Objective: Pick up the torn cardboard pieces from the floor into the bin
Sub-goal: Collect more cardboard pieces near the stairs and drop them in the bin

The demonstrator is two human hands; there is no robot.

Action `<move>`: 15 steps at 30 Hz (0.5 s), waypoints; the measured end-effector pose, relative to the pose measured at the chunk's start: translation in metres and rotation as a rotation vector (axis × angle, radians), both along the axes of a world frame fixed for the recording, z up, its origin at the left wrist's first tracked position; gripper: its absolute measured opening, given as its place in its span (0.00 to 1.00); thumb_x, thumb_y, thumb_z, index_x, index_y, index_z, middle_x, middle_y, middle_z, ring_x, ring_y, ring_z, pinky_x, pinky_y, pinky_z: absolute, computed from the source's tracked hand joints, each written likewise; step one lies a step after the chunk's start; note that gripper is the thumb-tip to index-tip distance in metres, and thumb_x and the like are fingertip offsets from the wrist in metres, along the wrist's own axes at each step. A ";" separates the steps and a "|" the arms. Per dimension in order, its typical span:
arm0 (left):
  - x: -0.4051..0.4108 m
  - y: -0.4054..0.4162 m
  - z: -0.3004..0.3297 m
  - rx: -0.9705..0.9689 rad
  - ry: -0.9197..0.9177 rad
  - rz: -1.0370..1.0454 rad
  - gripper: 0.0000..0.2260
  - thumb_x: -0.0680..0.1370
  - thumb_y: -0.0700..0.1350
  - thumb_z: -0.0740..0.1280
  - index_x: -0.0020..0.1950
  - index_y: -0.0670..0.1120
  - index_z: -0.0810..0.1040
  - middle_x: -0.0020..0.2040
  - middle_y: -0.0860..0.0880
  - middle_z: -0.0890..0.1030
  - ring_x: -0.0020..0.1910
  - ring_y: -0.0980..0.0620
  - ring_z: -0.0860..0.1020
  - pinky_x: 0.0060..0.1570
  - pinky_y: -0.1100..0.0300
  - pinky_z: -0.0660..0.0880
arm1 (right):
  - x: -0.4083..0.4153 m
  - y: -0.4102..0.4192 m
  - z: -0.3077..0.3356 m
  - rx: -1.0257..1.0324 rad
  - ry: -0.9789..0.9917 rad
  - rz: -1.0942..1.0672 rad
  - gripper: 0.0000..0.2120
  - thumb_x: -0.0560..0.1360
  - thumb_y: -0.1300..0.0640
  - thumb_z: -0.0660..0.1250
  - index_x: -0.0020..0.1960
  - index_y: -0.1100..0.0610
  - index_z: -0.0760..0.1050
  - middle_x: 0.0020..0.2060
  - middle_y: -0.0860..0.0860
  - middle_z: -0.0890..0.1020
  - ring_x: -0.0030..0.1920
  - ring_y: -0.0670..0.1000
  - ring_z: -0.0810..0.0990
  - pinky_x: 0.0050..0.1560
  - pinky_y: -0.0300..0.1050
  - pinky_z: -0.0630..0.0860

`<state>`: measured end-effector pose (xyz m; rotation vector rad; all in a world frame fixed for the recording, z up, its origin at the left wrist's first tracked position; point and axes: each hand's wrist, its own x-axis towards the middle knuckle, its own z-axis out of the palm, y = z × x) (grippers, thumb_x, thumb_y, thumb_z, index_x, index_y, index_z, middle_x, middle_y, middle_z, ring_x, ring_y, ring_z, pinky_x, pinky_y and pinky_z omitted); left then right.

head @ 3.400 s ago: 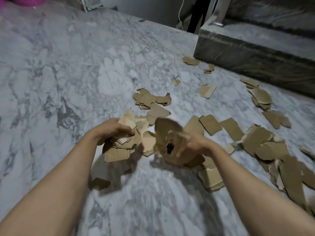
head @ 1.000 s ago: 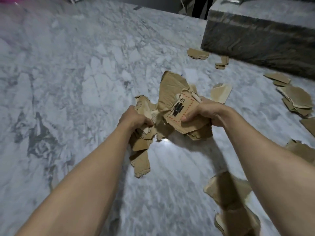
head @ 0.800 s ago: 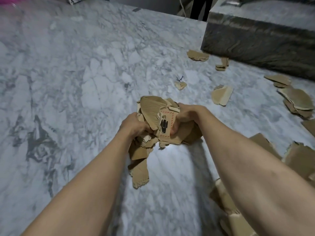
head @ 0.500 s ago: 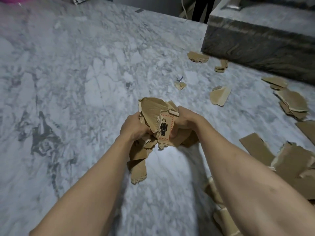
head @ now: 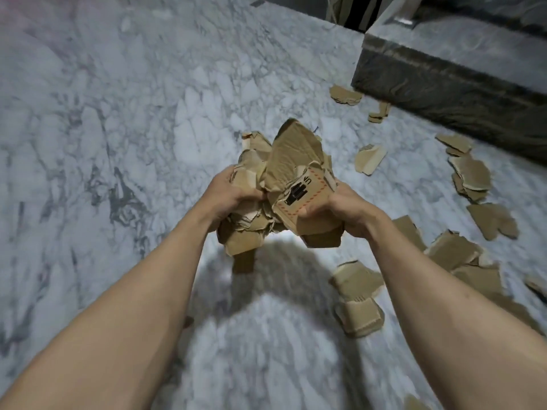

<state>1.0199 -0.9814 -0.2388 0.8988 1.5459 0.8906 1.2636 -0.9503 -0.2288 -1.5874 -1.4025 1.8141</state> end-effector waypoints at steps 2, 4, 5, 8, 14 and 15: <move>-0.006 -0.027 0.055 -0.045 -0.017 0.017 0.27 0.59 0.41 0.80 0.57 0.45 0.78 0.50 0.42 0.85 0.44 0.45 0.84 0.47 0.48 0.83 | -0.009 -0.016 0.057 -0.035 -0.024 0.053 0.29 0.61 0.66 0.79 0.60 0.56 0.77 0.46 0.51 0.86 0.48 0.54 0.84 0.41 0.44 0.78; -0.016 -0.060 0.115 -0.076 -0.049 0.063 0.24 0.59 0.41 0.76 0.55 0.43 0.79 0.49 0.39 0.85 0.44 0.41 0.84 0.48 0.44 0.83 | -0.023 -0.035 0.121 -0.085 -0.035 0.112 0.25 0.65 0.69 0.75 0.60 0.56 0.76 0.46 0.52 0.86 0.48 0.55 0.83 0.41 0.44 0.78; -0.021 -0.079 0.148 -0.089 -0.064 0.098 0.22 0.60 0.40 0.74 0.53 0.42 0.79 0.47 0.39 0.84 0.43 0.41 0.83 0.47 0.45 0.81 | -0.031 -0.044 0.155 -0.104 -0.045 0.145 0.24 0.67 0.71 0.74 0.60 0.56 0.76 0.46 0.53 0.86 0.49 0.56 0.83 0.42 0.45 0.78; -0.040 -0.139 0.242 -0.123 -0.122 0.239 0.20 0.62 0.40 0.70 0.53 0.39 0.77 0.46 0.39 0.81 0.42 0.44 0.80 0.46 0.47 0.79 | -0.064 -0.075 0.253 -0.151 -0.050 0.249 0.22 0.69 0.71 0.70 0.60 0.56 0.75 0.48 0.54 0.86 0.48 0.57 0.83 0.43 0.47 0.80; -0.100 -0.267 0.392 -0.150 -0.136 0.568 0.16 0.61 0.40 0.67 0.48 0.41 0.79 0.39 0.44 0.79 0.36 0.48 0.77 0.35 0.62 0.76 | -0.167 -0.151 0.397 -0.241 0.060 0.470 0.23 0.60 0.63 0.67 0.54 0.50 0.79 0.40 0.51 0.86 0.41 0.53 0.84 0.41 0.46 0.81; -0.113 -0.289 0.406 -0.153 -0.126 0.601 0.16 0.61 0.41 0.67 0.48 0.41 0.79 0.39 0.44 0.79 0.37 0.48 0.77 0.35 0.62 0.75 | -0.185 -0.166 0.412 -0.244 0.063 0.510 0.23 0.60 0.63 0.67 0.54 0.51 0.79 0.40 0.51 0.86 0.40 0.52 0.84 0.40 0.45 0.81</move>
